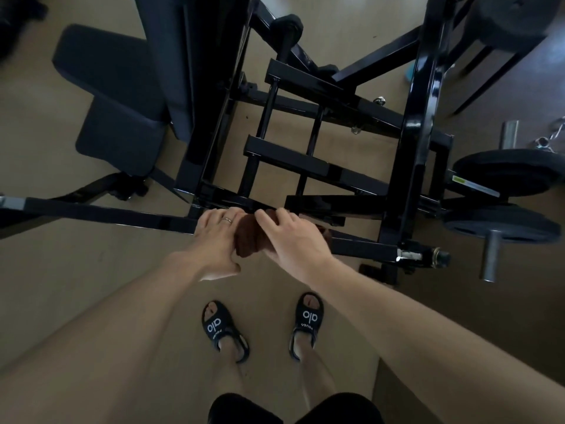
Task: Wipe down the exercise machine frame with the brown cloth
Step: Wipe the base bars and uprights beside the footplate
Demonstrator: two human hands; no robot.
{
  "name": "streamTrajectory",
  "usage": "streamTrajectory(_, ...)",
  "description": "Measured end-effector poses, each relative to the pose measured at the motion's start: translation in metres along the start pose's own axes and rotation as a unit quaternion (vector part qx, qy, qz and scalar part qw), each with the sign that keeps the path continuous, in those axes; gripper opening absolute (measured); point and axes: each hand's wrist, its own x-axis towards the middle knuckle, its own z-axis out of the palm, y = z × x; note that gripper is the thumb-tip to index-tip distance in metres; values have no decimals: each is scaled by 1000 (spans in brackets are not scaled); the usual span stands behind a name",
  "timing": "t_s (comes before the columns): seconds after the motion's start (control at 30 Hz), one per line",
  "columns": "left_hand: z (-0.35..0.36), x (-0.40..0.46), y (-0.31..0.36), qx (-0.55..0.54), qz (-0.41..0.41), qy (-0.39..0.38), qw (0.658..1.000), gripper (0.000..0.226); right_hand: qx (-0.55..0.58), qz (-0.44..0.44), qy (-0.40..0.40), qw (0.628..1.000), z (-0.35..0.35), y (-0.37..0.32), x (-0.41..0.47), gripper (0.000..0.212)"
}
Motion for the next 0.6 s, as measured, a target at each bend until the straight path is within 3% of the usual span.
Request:
streamTrajectory(0.3, -7, 0, 7, 19, 3, -24, 1000, 97, -86, 67, 28, 994, -41, 129, -127, 78)
streamTrajectory(0.6, -7, -1, 6, 23, 13, -32, 999, 95, -71, 80, -39, 993, -29, 72, -69, 72)
